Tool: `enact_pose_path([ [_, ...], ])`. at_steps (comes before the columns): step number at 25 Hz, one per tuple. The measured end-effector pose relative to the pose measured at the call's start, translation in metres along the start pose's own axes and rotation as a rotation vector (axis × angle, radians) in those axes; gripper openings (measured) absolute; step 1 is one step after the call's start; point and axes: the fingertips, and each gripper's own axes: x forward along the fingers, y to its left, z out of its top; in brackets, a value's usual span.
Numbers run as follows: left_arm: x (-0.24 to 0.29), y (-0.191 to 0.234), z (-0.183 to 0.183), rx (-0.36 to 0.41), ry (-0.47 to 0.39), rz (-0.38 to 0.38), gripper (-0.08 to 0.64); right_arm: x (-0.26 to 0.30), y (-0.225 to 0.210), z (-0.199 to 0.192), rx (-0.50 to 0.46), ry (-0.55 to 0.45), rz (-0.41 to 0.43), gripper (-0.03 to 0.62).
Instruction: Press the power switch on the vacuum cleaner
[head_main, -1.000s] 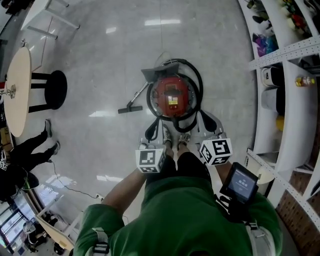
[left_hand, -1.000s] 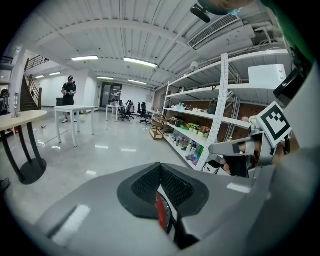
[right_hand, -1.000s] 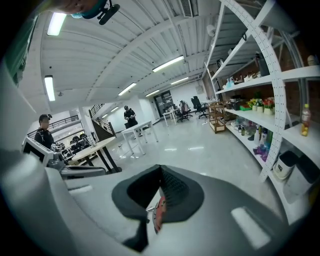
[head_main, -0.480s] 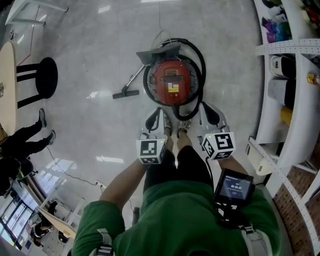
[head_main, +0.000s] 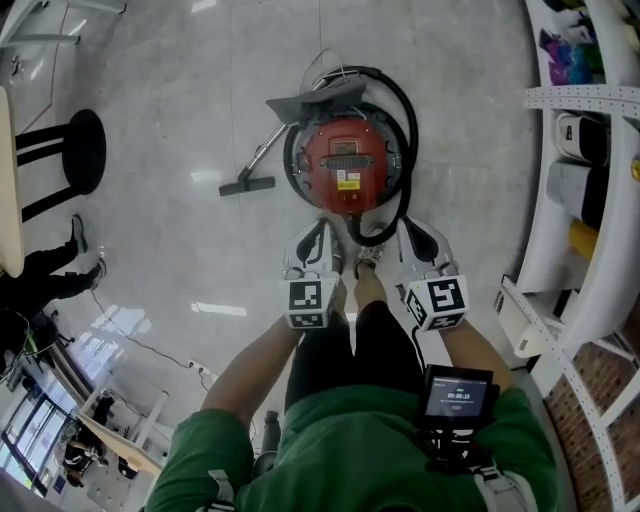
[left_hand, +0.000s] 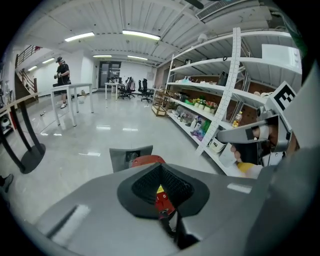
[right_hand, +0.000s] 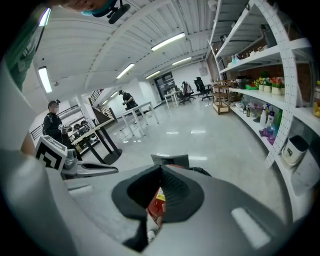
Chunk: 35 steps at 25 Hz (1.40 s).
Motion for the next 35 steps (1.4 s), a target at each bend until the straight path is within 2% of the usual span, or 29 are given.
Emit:
enact_pose_path([
  [18, 0.093, 0.000, -0.108, 0.025, 0.156, -0.031, 0.008, 0.057, -0.033, -0.089, -0.034, 0.112, 0.050, 0.002],
  [35, 0.138, 0.000, -0.148, 0.044, 0.229, -0.030, 0.008, 0.075, -0.054, -0.128, -0.019, 0.149, 0.051, 0.002],
])
